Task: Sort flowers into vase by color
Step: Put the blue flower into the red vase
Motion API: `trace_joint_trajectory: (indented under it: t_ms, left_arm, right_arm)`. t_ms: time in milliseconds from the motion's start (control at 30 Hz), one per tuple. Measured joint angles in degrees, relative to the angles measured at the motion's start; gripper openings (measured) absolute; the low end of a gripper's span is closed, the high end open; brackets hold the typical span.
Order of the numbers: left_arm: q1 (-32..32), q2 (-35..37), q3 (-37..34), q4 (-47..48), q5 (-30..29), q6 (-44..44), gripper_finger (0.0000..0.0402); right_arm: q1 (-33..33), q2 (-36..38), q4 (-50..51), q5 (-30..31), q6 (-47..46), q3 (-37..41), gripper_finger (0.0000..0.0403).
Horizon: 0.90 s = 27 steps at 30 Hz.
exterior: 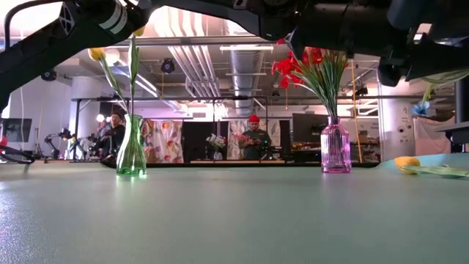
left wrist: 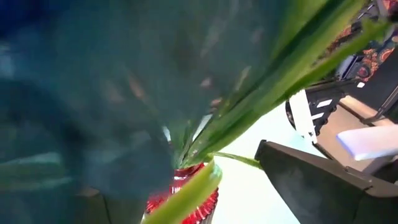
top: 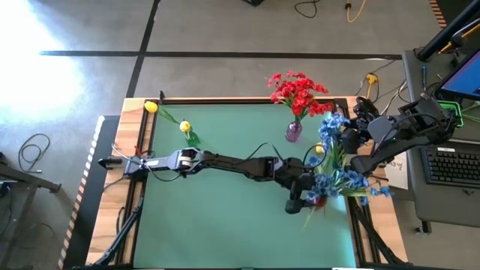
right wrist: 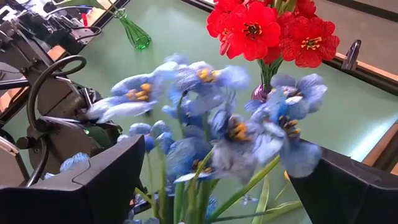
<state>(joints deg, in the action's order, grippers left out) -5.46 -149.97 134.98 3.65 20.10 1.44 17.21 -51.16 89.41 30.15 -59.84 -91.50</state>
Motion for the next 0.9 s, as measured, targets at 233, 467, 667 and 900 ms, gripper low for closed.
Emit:
trace_joint_trajectory:
  t_ms: [233, 467, 667, 900]
  left_arm:
    - [0.14, 0.49, 0.00, 0.75, -0.02, 0.39, 0.0316]
    - [-0.10, 0.92, 0.00, 1.43, -0.12, -0.02, 0.0316]
    - [0.06, 1.28, 0.00, 3.67, -0.35, -1.93, 0.0316]
    - [0.12, 2.44, 0.00, 5.12, -0.33, -1.97, 0.0316]
  right_arm:
    - [0.00, 0.00, -0.07, 0.07, 0.09, 0.00, 0.0364]
    - [0.00, 0.00, -0.13, 0.34, 0.55, 0.00, 0.0364]
    - [0.00, 0.00, -0.13, 0.60, 0.55, 0.00, 0.0364]
    - [0.00, -0.47, -0.15, 1.12, 0.82, 0.00, 0.0364]
